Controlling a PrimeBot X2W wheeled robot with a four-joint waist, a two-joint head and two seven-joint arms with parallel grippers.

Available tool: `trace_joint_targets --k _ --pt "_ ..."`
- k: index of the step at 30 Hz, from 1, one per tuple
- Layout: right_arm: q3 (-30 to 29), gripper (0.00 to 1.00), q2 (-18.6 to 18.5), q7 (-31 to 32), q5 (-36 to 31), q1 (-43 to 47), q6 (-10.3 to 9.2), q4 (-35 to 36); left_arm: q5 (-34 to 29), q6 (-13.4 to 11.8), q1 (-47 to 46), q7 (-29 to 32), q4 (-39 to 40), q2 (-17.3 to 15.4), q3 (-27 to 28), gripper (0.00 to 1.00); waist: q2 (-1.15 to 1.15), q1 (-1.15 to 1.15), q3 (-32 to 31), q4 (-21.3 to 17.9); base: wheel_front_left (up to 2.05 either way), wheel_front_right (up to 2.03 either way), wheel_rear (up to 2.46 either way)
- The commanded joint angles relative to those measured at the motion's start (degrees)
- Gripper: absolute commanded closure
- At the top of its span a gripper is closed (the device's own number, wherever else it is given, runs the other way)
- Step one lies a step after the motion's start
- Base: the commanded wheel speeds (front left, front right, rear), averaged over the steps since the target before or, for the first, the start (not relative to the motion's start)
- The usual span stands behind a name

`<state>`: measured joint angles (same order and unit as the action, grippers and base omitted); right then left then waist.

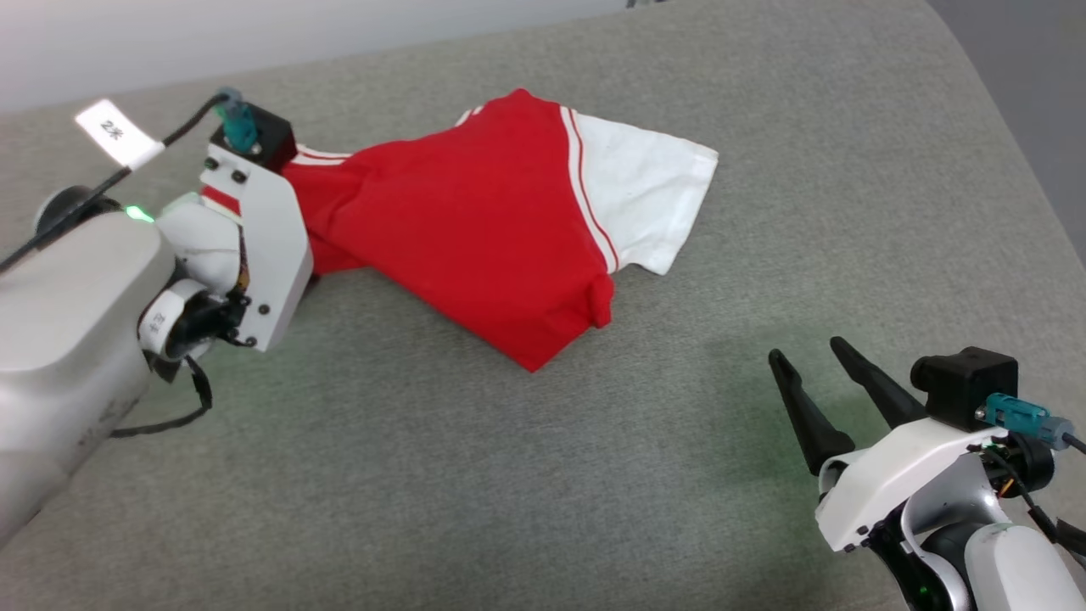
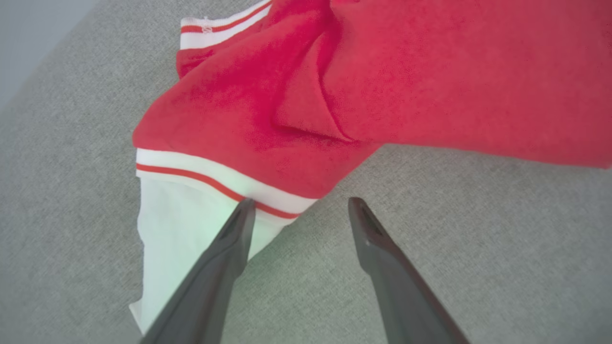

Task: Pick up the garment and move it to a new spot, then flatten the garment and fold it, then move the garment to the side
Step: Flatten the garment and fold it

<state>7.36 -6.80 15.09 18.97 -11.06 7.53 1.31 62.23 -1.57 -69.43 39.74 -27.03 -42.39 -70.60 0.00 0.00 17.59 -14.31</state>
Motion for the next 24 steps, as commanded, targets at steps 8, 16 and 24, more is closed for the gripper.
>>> trace_joint_targets --k 8,16,24 --pt "0.53 0.00 0.37 -1.26 0.67 -0.94 -0.08 -1.38 -0.66 0.29 0.40 -2.07 -3.64 0.33 0.13 1.00 0.00 0.00 1.16 -2.01 0.00 0.00 0.00" --pt "0.89 0.00 0.80 -1.99 0.74 -0.73 -0.08 -2.24 2.84 2.74 -1.97 2.51 -4.35 -0.44 1.39 1.00 0.00 0.00 1.38 -2.39 0.00 0.00 0.00" --pt "0.46 0.00 1.03 -2.49 0.68 -0.35 -0.08 -2.87 9.76 3.60 -6.71 14.21 5.18 -3.61 3.74 1.00 0.00 0.00 0.93 -1.27 0.00 0.00 0.00"
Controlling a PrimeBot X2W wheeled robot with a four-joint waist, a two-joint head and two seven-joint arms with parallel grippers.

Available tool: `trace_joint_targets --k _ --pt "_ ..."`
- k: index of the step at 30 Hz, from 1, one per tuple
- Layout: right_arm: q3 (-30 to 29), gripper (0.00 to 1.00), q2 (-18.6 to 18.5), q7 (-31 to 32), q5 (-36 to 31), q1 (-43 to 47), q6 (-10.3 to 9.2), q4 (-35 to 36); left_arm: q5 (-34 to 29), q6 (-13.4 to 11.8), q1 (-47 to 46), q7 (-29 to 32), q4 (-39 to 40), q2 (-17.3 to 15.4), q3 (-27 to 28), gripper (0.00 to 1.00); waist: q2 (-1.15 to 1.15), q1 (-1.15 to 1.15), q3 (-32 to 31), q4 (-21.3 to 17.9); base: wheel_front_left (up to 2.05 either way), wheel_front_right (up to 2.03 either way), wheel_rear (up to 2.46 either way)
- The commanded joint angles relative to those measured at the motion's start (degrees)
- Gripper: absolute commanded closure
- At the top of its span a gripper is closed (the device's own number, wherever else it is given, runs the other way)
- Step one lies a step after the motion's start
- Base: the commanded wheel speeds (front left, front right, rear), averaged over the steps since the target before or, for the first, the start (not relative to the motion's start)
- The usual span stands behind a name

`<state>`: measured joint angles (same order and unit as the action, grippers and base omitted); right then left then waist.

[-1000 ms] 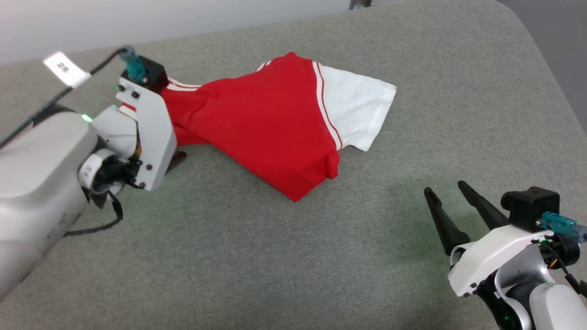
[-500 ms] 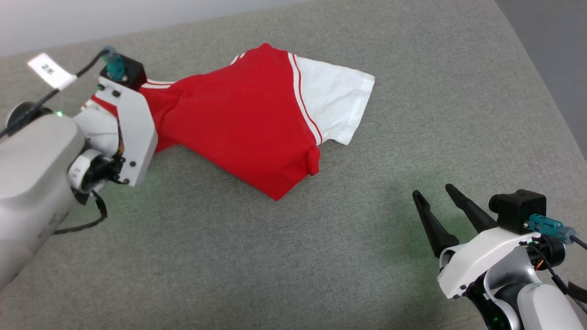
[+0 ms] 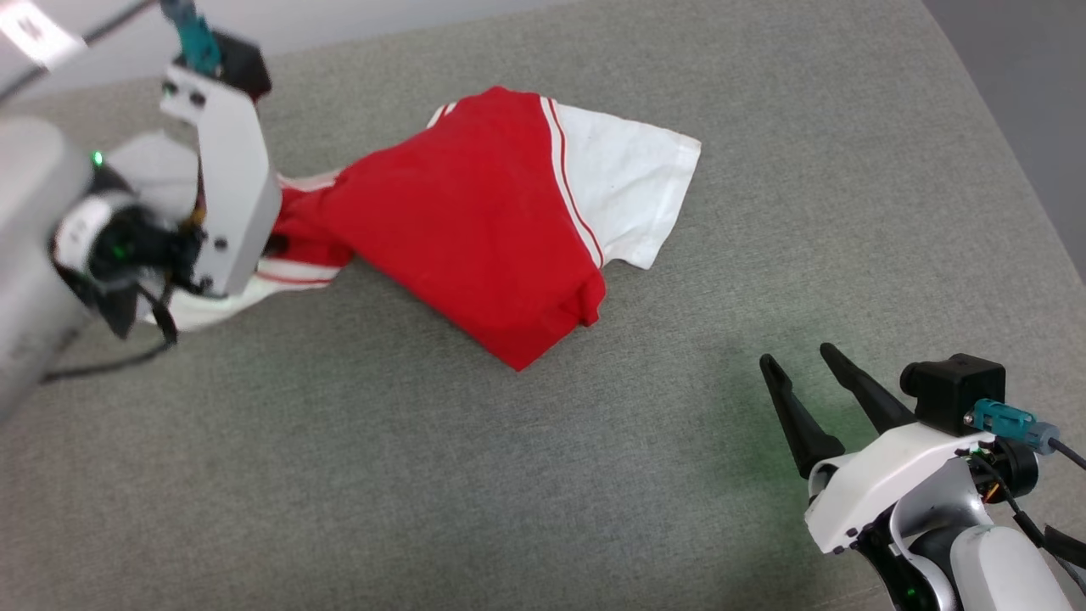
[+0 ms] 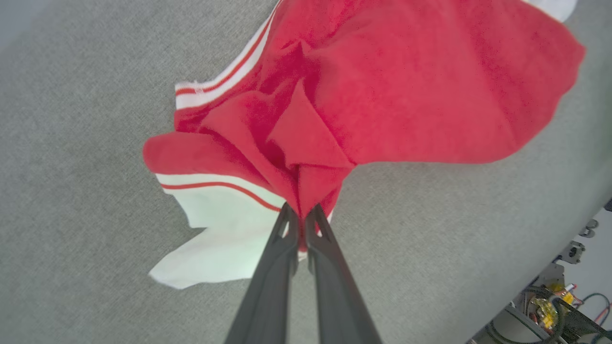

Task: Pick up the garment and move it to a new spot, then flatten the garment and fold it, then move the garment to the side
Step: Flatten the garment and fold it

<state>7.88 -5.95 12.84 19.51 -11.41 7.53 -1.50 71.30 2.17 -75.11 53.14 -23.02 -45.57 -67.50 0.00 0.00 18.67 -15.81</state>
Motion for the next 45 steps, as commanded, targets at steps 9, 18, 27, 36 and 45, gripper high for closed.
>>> trace_joint_targets --k 9,18,27,36,45 --pt "1.13 0.00 0.37 -0.63 0.50 -0.95 -0.08 -0.47 3.79 -1.53 -0.86 6.04 7.32 -3.19 0.85 1.00 0.00 0.00 0.27 0.17 0.00 0.00 0.00" --pt "0.40 0.00 -0.20 -0.61 0.37 -1.64 -0.08 -0.82 -1.77 -2.67 2.90 -4.21 2.41 0.03 0.01 0.00 0.00 0.00 1.01 0.66 0.00 0.00 0.00" --pt "0.46 0.00 -0.03 -0.08 0.04 -1.37 -0.08 -0.54 -0.64 -2.60 -0.55 -3.59 1.49 -3.56 2.55 0.00 0.00 0.00 0.22 2.07 0.00 0.00 0.00" --pt "0.98 0.00 0.00 -0.07 0.25 -1.66 -0.08 -0.18 -0.82 -4.09 3.08 -5.19 -2.57 -4.10 1.59 0.00 0.00 0.00 0.96 1.85 0.00 0.00 0.00" --pt "0.37 0.00 -0.47 0.45 -0.11 -1.28 -0.08 0.31 1.83 -3.09 5.71 -2.32 -5.51 -3.77 0.76 0.00 0.00 0.00 1.33 1.53 0.00 0.00 0.00"
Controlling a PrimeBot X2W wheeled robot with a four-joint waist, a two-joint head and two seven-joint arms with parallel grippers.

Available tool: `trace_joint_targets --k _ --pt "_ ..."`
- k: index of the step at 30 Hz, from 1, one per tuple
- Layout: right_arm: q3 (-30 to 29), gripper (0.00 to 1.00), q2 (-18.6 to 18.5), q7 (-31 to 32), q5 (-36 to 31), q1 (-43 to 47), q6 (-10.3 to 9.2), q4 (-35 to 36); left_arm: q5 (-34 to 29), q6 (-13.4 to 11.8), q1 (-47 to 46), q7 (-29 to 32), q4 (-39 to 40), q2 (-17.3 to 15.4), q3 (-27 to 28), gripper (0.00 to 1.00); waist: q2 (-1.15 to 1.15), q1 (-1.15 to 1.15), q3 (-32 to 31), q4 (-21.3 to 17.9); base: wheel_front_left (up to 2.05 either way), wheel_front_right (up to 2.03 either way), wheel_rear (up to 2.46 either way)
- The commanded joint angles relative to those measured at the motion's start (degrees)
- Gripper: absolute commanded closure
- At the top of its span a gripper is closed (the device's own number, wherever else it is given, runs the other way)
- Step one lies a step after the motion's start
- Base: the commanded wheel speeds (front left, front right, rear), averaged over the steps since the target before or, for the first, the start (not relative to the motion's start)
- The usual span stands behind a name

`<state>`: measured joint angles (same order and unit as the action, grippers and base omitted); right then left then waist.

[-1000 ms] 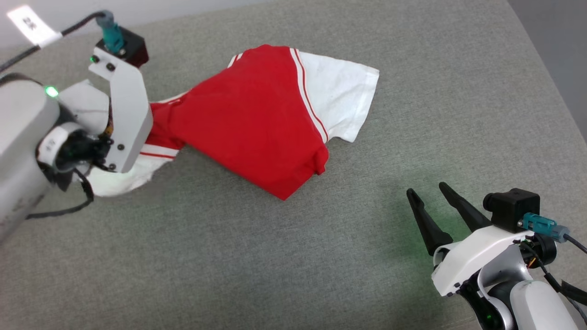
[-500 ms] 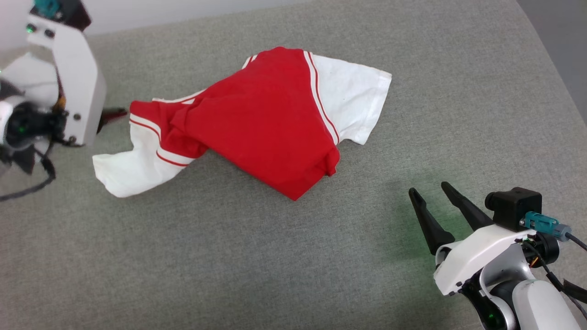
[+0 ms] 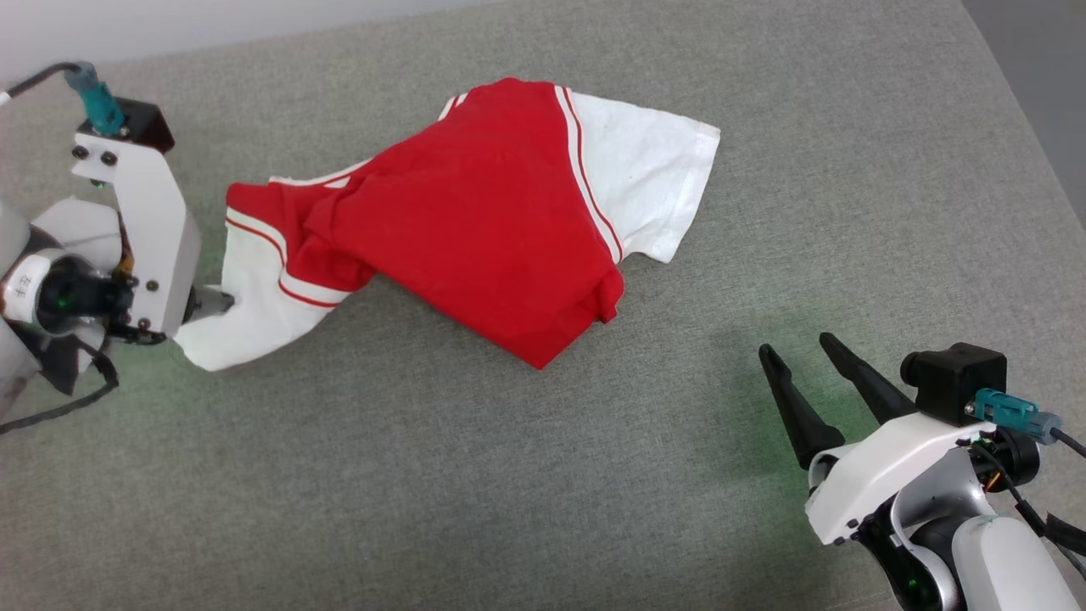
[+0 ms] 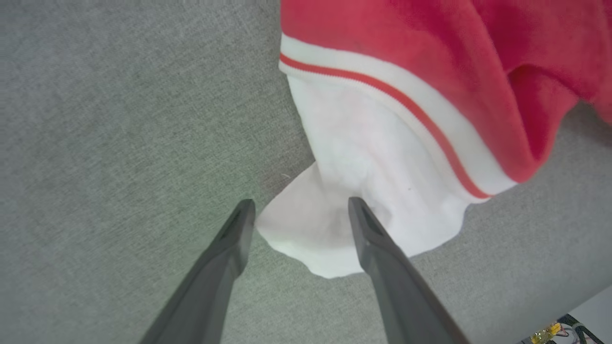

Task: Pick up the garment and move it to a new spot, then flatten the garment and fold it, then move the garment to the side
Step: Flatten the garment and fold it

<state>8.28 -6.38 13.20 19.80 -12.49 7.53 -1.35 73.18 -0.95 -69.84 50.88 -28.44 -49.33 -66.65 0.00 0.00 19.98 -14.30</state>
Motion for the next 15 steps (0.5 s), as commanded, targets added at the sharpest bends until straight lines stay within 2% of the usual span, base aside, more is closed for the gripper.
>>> trace_joint_targets --k 1,3,4,5,11,15 --pt "0.13 0.00 0.03 0.16 -0.37 -0.20 -0.08 0.21 -0.51 -0.05 0.44 -0.08 -0.21 -0.10 -0.35 0.00 0.00 0.00 0.03 0.04 0.00 0.00 0.00" --pt "0.31 0.00 0.15 0.28 -0.47 -0.29 -0.08 0.33 -0.24 -0.17 0.87 -0.43 -0.54 0.14 -0.28 0.00 0.00 0.00 0.08 0.09 0.00 0.00 0.00" --pt "0.33 0.00 0.19 0.33 -0.45 -0.39 -0.08 0.38 -0.02 -0.26 1.04 -0.68 -0.70 0.40 -0.19 0.28 0.00 0.00 0.12 0.11 0.00 0.00 0.00" --pt "0.32 0.00 0.22 0.40 -0.43 -0.49 -0.08 0.42 0.34 -0.25 1.16 -0.86 -0.91 0.61 0.02 1.00 0.00 0.00 0.16 0.15 0.00 0.00 0.00" --pt "0.15 0.00 0.00 0.45 -0.53 -0.58 -0.08 0.67 -0.09 -0.71 0.39 -4.83 -2.51 0.70 1.66 1.00 0.00 0.00 0.07 0.35 0.00 0.00 0.00" --pt "-0.08 0.00 -0.18 0.52 -0.69 -0.24 -0.08 0.60 -1.34 -1.36 -0.89 -10.03 -4.75 0.52 3.42 1.00 0.00 0.00 -0.30 0.75 0.00 0.00 0.00"
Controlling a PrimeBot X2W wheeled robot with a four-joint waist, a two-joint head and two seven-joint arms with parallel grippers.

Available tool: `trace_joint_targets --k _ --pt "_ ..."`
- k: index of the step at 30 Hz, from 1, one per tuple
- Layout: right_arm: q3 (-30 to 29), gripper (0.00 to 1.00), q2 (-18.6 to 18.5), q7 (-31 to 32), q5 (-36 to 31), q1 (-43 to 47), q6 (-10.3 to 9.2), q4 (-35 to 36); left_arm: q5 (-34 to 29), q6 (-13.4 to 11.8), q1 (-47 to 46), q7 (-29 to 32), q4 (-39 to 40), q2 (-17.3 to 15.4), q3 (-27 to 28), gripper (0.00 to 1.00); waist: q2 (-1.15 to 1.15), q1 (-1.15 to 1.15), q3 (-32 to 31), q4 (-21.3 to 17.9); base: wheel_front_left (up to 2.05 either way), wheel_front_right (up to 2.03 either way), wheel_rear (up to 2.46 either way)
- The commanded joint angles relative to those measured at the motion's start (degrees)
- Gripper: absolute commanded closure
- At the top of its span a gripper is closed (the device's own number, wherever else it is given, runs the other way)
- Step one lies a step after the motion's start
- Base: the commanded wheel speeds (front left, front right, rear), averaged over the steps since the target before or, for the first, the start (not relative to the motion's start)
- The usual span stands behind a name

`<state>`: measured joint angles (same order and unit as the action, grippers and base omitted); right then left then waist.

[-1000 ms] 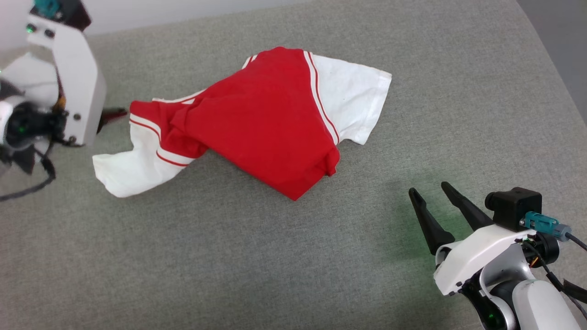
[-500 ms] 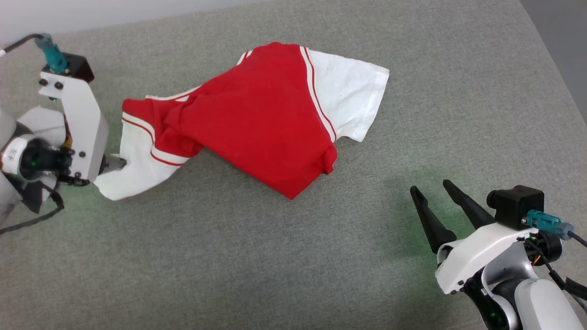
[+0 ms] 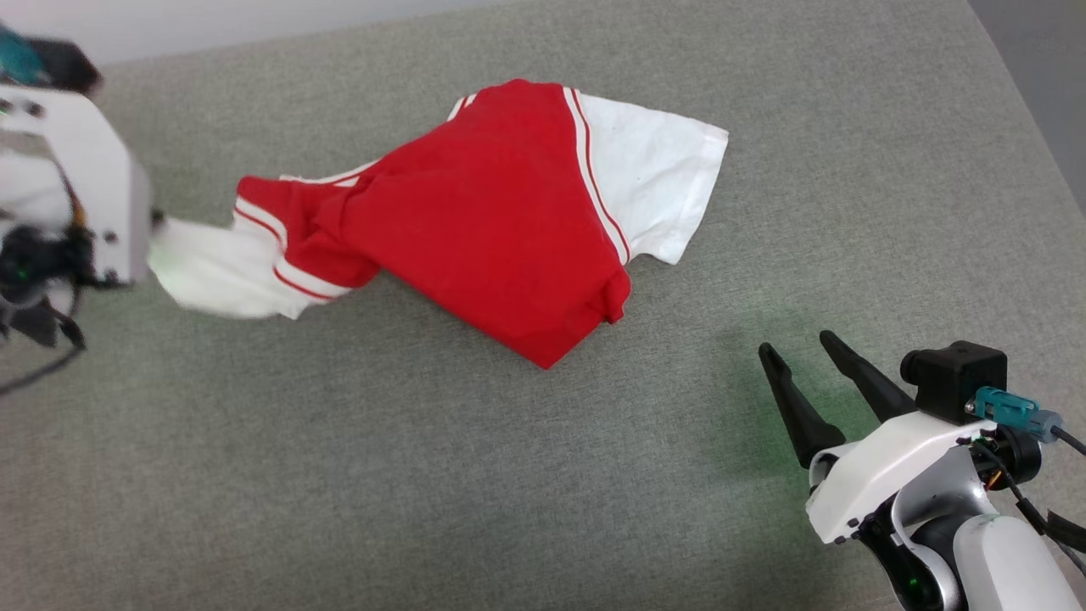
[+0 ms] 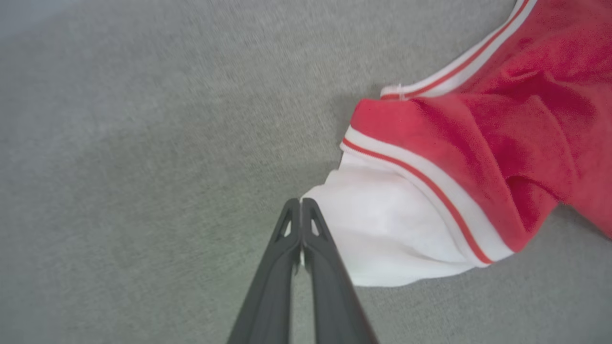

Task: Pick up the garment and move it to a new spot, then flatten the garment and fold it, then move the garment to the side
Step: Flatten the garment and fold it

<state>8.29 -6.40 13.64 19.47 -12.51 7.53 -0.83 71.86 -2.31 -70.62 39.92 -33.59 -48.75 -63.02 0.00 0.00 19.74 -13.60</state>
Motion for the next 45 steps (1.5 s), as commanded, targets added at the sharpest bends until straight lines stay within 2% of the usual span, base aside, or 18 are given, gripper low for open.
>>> trace_joint_targets --k 1,6,11,16,22,23,24,25,26,32,39,41,45 --pt "-0.11 0.00 -0.13 0.09 -0.39 -0.17 -0.08 0.08 -0.63 -0.75 -0.52 -0.79 -0.60 -0.23 0.26 1.00 0.00 0.00 -0.11 0.14 0.00 0.00 0.00" --pt "-0.07 0.00 -0.19 0.29 -0.40 -0.18 -0.08 0.14 -2.41 -2.00 0.32 -4.43 -5.27 0.52 -0.05 1.00 0.00 0.00 -0.67 0.55 0.00 0.00 0.00" --pt "-0.31 0.00 -0.53 0.68 -0.45 -0.24 -0.08 0.49 -2.96 -1.24 1.54 -6.12 -8.85 1.60 -0.58 1.00 0.00 0.00 -1.19 0.71 0.00 0.00 0.00" --pt "-0.51 0.00 -0.74 0.88 -0.47 -0.15 -0.08 0.90 -3.90 -1.64 1.35 -13.36 -12.24 3.35 0.76 1.00 0.00 0.00 -1.30 0.59 0.00 0.00 0.00" --pt "-0.21 0.00 -0.54 0.97 -0.54 -0.12 -0.08 1.23 -4.95 -0.71 0.98 -20.70 -17.42 6.17 1.53 1.00 0.00 0.00 -0.84 0.07 0.00 0.00 0.00" --pt "-0.18 0.00 -0.50 0.94 -0.50 -0.11 -0.08 1.25 -5.03 -0.94 1.31 -21.01 -18.63 6.66 1.35 0.97 0.00 0.00 -0.78 -0.04 0.00 0.00 0.00" --pt "-0.19 0.00 -0.50 0.92 -0.47 -0.05 -0.08 1.24 -5.47 -0.62 1.63 -20.84 -19.54 7.11 0.85 0.72 0.00 0.00 -0.77 -0.14 0.00 0.00 0.00" --pt "-0.25 0.00 -0.50 0.91 -0.48 0.03 -0.08 1.20 -5.74 -0.33 1.73 -20.69 -20.58 7.46 0.52 0.31 0.00 0.00 -0.81 -0.23 0.00 0.00 0.00" --pt "-0.35 0.00 -0.52 0.92 -0.47 0.12 -0.08 1.18 -6.11 -0.23 1.56 -20.88 -21.44 7.62 0.24 0.00 0.00 0.00 -0.85 -0.30 0.00 0.00 0.00" --pt "-1.40 0.00 -0.80 0.96 -0.88 1.23 -0.08 0.81 -4.82 1.91 2.37 -24.96 -24.35 8.55 1.54 0.00 0.00 0.00 -2.73 0.14 0.00 0.00 0.00" --pt "-1.84 0.00 -1.37 1.46 -1.12 2.85 -0.08 0.85 -1.16 5.39 9.62 -36.35 -22.34 9.42 5.04 0.00 0.00 0.00 -6.52 2.25 0.00 0.00 0.00" --pt "-2.14 0.00 -1.79 2.06 -1.40 3.28 -0.08 1.02 -0.86 5.51 12.90 -39.53 -20.58 9.72 5.23 0.00 0.00 0.00 -7.52 3.07 0.00 0.00 0.00" --pt "-2.91 0.00 -3.19 3.50 -1.73 3.93 -0.08 1.92 1.37 3.35 20.87 -46.90 -14.86 10.92 6.84 0.00 0.00 0.00 -8.90 5.10 0.00 0.00 0.00"
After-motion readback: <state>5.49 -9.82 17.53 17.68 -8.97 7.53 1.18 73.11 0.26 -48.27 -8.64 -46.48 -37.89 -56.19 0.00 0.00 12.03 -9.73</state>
